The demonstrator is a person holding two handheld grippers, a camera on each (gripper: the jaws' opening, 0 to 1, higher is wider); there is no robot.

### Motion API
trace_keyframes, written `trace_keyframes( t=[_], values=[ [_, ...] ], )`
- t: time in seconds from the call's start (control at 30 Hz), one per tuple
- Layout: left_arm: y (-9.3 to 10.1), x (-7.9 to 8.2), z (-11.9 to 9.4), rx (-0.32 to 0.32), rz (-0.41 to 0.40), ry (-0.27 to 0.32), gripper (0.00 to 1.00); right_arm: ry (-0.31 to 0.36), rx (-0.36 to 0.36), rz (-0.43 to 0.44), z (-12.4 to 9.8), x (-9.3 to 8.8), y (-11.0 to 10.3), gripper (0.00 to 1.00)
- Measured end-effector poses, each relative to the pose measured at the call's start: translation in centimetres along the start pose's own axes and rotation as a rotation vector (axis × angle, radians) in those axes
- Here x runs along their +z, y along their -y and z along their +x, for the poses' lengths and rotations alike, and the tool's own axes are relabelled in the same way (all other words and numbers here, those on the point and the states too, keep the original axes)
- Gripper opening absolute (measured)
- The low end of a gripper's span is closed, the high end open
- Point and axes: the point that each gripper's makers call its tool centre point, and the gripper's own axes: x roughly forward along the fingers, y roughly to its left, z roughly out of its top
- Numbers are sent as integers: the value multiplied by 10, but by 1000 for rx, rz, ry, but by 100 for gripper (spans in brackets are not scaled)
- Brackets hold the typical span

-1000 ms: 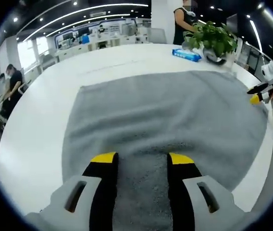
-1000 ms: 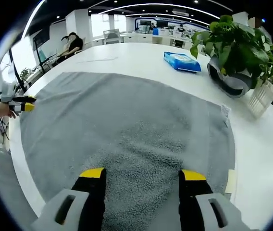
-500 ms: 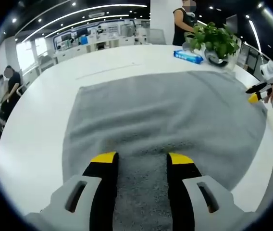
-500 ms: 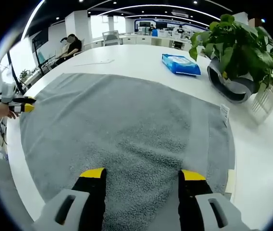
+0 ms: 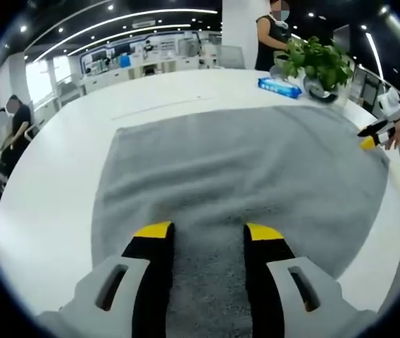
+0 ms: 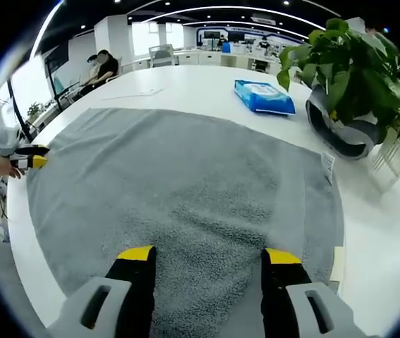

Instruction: Open the folded towel by lifting each exposed corner and separating the folded layers until the towel lies flat within the target outline without major curled edges

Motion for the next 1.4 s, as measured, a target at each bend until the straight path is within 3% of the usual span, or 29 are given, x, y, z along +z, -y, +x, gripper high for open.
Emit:
trace_keyframes(
  t=[0.5, 0.73, 0.77, 0.83, 0.9, 0.97, 1.03, 1.1, 1.27, 1.4],
  values=[
    [-17, -5, -5, 19, -15, 2, 38, -3, 17, -23, 16, 20, -7, 61],
    [-20, -6, -6, 40, -32, 23, 40, -3, -7, 19, 15, 19, -10, 58],
    [-21, -6, -6, 50, -45, 35, 41, 8, 2, 15, 14, 20, -11, 58],
    [-25, -8, -8, 82, -72, 53, 45, 98, -27, 31, 8, 30, -9, 59],
    [-23, -9, -9, 80, -73, 62, 47, 159, -10, 85, -4, 36, -14, 59],
    [-21, -8, -9, 78, -92, 80, 49, 175, 39, 152, -15, 34, -25, 59],
    [-16, -7, -9, 63, -118, 89, 54, 207, 37, 159, -29, 34, -29, 58],
    [-11, -6, -10, 49, -127, 84, 58, 283, 25, 161, -46, 41, -34, 57],
    [-4, -10, -18, 42, -138, 57, 57, 348, 35, 177, -70, 36, -48, 58],
    [1, -1, -35, 31, -178, 65, 56, 412, 25, 162, -90, 34, -55, 63]
  ],
)
